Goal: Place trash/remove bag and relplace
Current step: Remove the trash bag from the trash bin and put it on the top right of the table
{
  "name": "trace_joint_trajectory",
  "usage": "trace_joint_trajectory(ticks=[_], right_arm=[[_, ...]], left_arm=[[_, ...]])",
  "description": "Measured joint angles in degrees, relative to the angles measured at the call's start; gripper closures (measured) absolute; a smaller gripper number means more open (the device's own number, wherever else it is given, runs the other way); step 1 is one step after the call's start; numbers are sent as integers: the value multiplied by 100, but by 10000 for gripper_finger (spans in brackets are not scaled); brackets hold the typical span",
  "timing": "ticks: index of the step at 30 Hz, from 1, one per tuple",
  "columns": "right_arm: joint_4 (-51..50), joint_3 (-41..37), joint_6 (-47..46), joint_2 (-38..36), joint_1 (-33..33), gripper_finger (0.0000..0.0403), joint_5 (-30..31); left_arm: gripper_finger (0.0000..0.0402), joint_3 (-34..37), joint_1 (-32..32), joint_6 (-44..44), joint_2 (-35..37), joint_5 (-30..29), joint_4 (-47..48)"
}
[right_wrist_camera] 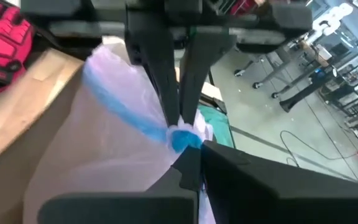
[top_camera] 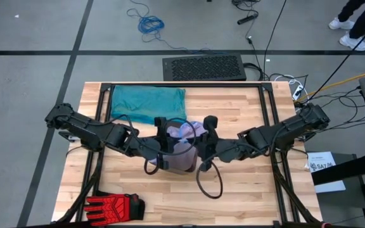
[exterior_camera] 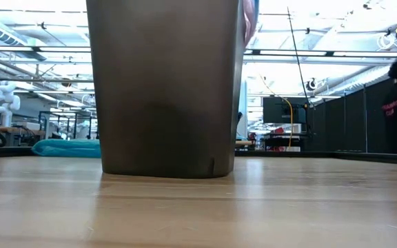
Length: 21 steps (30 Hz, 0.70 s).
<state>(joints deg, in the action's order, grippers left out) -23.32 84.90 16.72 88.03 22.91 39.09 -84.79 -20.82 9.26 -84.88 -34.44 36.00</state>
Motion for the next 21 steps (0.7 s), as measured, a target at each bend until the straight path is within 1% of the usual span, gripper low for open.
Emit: trace_joint_trajectory(ticks=[3, 7, 12, 16, 18, 21], right_arm=[[131, 0, 127, 0, 118, 388, 154], [220, 0, 633, -4, 364, 359, 441], [213, 0, 941, -4, 586, 312, 441], [211, 0, 1122, -4, 620, 279, 446], [170, 0, 1206, -2, 585, 269, 419], [95, 0, 1625, 89, 520, 264, 411]], left_arm=[[402, 0, 0, -94, 0, 2, 49], [402, 0, -3, -147, 0, 7, 102], [402, 0, -4, -146, 0, 4, 105], [402, 0, 0, -146, 0, 4, 103], [402, 0, 0, -146, 0, 4, 103], [402, 0, 0, -146, 0, 4, 99]])
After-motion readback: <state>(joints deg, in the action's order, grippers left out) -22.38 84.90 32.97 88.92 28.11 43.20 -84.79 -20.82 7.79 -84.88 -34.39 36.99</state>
